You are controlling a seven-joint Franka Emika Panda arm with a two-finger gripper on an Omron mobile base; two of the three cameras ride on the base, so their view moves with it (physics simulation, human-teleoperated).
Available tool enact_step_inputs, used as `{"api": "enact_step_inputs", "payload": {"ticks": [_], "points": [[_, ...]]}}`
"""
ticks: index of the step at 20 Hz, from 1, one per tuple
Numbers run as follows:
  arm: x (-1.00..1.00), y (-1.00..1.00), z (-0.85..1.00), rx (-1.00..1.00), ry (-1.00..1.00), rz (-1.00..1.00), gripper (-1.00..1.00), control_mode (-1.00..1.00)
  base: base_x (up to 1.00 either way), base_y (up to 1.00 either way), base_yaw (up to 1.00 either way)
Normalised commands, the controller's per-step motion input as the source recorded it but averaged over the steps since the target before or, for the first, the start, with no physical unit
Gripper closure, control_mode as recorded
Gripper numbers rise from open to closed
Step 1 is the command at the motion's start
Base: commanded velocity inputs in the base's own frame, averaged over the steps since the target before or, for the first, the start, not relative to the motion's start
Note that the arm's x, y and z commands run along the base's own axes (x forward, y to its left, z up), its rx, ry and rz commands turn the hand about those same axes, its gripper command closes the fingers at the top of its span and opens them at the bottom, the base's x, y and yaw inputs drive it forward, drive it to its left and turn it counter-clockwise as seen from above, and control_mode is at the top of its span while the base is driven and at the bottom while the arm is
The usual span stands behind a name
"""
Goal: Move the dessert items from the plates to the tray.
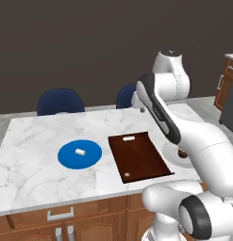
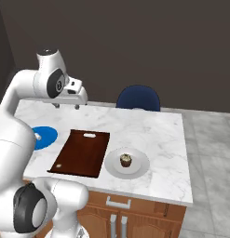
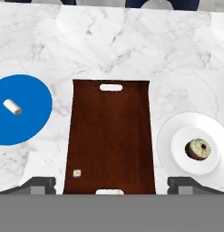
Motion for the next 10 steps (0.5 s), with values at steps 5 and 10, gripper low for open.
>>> {"api": "enact_step_inputs", "payload": {"ticks": [5, 10], "points": [[0.14, -0.26, -0.24, -0.03, 0.0, -0.08, -1.0, -1.0, 0.0, 0.0, 0.0], [0.2, -0.63, -0.55, 0.0, 0.02, -0.16, -1.0, -1.0, 0.0, 0.0, 0.0]]}}
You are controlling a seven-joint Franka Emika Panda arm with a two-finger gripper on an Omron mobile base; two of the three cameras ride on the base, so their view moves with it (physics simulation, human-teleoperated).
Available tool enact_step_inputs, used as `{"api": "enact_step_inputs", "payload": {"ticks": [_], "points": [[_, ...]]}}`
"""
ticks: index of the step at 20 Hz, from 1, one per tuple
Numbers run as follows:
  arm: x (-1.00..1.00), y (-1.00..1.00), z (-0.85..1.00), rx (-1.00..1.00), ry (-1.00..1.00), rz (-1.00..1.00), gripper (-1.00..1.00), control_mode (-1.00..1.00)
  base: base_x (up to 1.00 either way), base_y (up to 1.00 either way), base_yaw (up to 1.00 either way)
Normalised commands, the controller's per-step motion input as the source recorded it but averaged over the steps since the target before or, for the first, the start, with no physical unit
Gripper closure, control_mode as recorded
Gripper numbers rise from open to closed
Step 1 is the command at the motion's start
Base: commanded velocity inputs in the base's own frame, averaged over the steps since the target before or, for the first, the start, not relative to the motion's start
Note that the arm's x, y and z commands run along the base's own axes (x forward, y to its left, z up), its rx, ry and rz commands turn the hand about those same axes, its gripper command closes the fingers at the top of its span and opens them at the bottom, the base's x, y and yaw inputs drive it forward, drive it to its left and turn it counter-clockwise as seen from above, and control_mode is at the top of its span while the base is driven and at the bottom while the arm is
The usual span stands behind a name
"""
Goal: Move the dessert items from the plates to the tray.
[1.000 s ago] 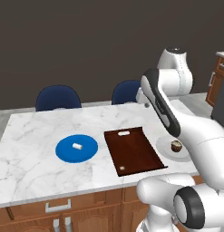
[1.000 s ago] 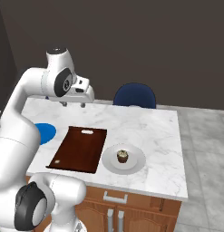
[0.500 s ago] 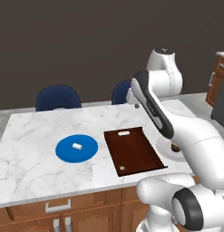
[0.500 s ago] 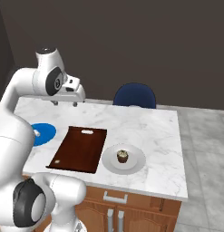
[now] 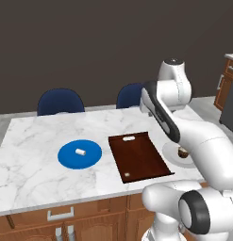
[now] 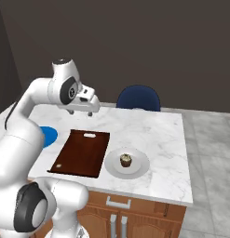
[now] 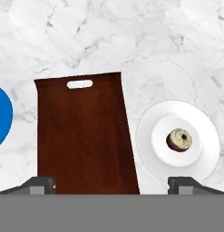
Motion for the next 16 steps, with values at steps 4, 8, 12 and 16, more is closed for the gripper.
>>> {"api": "enact_step_inputs", "payload": {"ticks": [4, 8, 12, 16], "points": [[0.08, -0.58, -0.68, 0.0, 0.08, -0.15, -1.0, -1.0, 0.0, 0.0, 0.0], [0.0, -0.53, -0.49, 0.0, 0.1, -0.15, -1.0, -1.0, 0.0, 0.0, 0.0], [0.0, -0.35, -0.26, 0.0, 0.05, -0.1, -1.0, -1.0, 0.0, 0.0, 0.0], [0.16, -0.38, -0.07, -0.05, 0.0, 0.0, -1.0, -1.0, 0.0, 0.0, 0.0]]}}
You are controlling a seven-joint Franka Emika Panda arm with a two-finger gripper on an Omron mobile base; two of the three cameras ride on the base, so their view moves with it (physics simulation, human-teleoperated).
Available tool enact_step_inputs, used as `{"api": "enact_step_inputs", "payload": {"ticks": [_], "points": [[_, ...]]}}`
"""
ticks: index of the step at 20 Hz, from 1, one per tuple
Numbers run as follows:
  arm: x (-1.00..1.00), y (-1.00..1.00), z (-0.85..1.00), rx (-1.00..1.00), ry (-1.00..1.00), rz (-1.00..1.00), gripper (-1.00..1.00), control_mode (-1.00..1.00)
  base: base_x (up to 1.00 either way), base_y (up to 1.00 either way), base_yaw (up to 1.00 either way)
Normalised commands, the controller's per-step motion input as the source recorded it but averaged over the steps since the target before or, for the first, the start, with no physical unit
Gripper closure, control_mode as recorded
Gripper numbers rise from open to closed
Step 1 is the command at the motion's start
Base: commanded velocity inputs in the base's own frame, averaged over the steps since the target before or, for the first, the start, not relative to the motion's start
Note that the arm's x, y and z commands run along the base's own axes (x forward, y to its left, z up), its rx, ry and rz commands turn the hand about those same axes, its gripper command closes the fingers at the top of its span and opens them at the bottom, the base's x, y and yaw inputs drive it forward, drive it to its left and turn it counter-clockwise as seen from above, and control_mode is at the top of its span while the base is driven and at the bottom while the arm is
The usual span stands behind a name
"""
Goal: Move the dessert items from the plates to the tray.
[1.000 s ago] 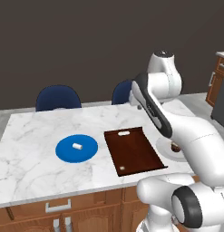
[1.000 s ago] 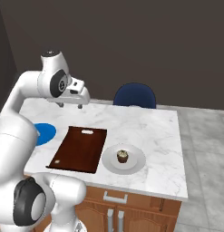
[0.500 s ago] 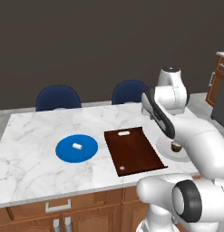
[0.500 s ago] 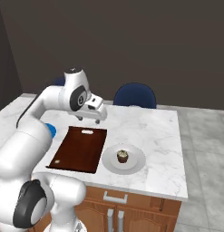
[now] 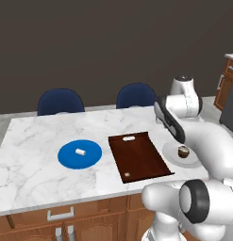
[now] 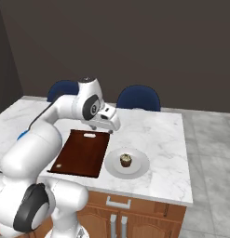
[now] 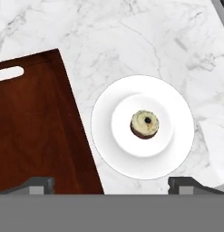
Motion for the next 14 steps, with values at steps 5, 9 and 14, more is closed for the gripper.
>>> {"api": "enact_step_inputs", "payload": {"ticks": [5, 9, 14], "points": [[0.28, -0.41, -0.03, 0.0, 0.0, 0.0, -1.0, -1.0, 0.0, 0.0, 0.0], [0.08, -0.34, -0.14, 0.0, 0.05, 0.02, -1.0, -1.0, 0.0, 0.0, 0.0], [0.02, -0.31, -0.22, 0.0, 0.1, 0.04, -1.0, -1.0, 0.0, 0.0, 0.0]]}}
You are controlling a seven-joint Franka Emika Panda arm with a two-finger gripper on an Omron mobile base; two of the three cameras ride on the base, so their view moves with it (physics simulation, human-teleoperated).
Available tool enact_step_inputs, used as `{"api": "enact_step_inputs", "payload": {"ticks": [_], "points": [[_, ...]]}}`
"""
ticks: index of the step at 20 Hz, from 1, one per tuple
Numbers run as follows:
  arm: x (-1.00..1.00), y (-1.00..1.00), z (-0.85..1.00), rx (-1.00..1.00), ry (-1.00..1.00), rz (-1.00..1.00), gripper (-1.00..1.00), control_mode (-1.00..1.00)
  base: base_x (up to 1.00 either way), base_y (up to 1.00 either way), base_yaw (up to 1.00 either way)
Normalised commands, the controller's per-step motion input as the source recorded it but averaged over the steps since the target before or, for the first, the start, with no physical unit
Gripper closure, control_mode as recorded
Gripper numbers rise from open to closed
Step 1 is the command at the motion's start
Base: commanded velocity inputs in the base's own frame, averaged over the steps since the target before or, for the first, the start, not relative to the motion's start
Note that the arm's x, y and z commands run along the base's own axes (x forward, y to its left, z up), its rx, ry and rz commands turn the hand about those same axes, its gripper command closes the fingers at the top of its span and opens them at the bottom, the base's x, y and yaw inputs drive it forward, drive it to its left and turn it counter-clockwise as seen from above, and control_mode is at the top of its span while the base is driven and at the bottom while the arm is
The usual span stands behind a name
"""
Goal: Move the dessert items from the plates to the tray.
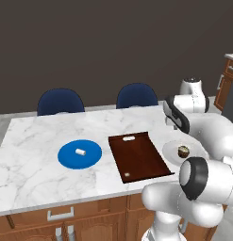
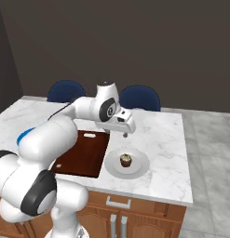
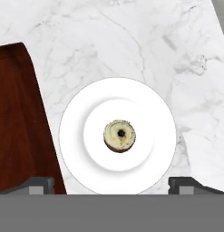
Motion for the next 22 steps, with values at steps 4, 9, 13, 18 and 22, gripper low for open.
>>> {"api": "enact_step_inputs", "payload": {"ticks": [4, 9, 13, 18, 22], "points": [[0.12, -0.29, -0.34, 0.0, 0.14, 0.04, -1.0, -1.0, 0.0, 0.0, 0.0], [0.05, -0.19, -0.24, 0.01, 0.07, 0.03, -1.0, -1.0, 0.0, 0.0, 0.0], [0.0, -0.11, -0.2, 0.2, 0.0, 0.0, -1.0, -1.0, 0.0, 0.0, 0.0], [0.01, -0.09, -0.15, 0.17, 0.01, 0.0, -1.0, -1.0, 0.0, 0.0, 0.0], [0.13, 0.0, -0.18, 0.0, 0.04, 0.0, -1.0, -1.0, 0.0, 0.0, 0.0]]}}
